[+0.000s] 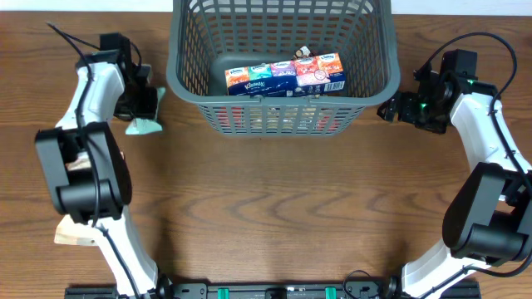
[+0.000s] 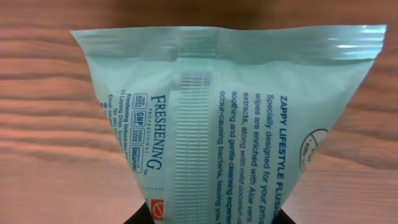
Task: Pack container
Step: 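Grasp the mint-green wipes packet with the left gripper and lift it, then lower the green packet into the basket and open the left gripper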
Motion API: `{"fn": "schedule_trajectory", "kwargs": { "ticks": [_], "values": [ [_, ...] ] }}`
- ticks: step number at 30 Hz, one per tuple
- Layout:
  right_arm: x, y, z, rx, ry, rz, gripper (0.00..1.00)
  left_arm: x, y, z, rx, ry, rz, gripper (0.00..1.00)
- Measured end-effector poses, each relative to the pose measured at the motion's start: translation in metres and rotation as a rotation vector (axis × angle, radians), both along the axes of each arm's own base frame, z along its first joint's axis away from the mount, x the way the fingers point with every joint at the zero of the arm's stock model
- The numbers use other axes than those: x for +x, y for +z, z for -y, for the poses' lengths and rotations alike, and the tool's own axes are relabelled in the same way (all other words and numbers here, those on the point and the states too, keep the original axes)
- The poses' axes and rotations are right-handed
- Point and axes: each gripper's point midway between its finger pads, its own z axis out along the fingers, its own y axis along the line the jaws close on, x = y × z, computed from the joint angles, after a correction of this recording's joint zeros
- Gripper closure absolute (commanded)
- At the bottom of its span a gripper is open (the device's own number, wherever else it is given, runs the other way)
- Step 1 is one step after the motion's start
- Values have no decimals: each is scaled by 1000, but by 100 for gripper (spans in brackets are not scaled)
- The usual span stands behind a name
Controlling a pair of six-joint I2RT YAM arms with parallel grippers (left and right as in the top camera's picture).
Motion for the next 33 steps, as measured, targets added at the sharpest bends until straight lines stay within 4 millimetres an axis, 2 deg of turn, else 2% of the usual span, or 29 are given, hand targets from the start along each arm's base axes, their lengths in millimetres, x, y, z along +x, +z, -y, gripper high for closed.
{"fn": "schedule_trajectory", "kwargs": {
  "ticks": [2, 5, 6, 8, 11, 16, 19, 20, 23, 25, 29, 32, 33],
  "values": [
    [0, 0, 0, 0, 1, 0, 1, 7, 23, -1, 5, 26, 68, 86],
    [0, 0, 0, -1, 2, 1, 1, 17, 69, -3, 11, 66, 202, 86],
    [0, 0, 0, -1, 4, 1, 1, 21, 92, -4, 15, 77, 269, 86],
    [0, 0, 0, -2, 4, 1, 1, 25, 122, -5, 19, 90, 357, 85],
    [0, 0, 0, -2, 4, 1, 1, 29, 179, -6, 32, 96, 529, 86],
    [0, 0, 0, -3, 7, 2, 1, 20, 264, -4, 50, 98, 767, 86],
    [0, 0, 0, -4, 11, 3, 1, 6, 313, 5, 58, 74, 899, 86],
    [0, 0, 0, -4, 11, 3, 1, 2, 323, 10, 58, 58, 926, 86],
    [0, 0, 0, -5, 14, 3, 1, -7, 353, 44, 50, -47, 1013, 86],
    [0, 0, 0, -5, 15, 3, 1, -9, 363, 74, 42, -148, 1046, 86],
    [0, 0, 0, -5, 15, 3, 1, -13, 362, 142, 53, -407, 1059, 86],
    [0, 0, 0, -5, 15, 3, 1, -16, 361, 183, 79, -591, 1081, 85],
    [0, 0, 0, -6, 16, 4, 1, -16, 361, 194, 101, -656, 1093, 78]
  ]
}}
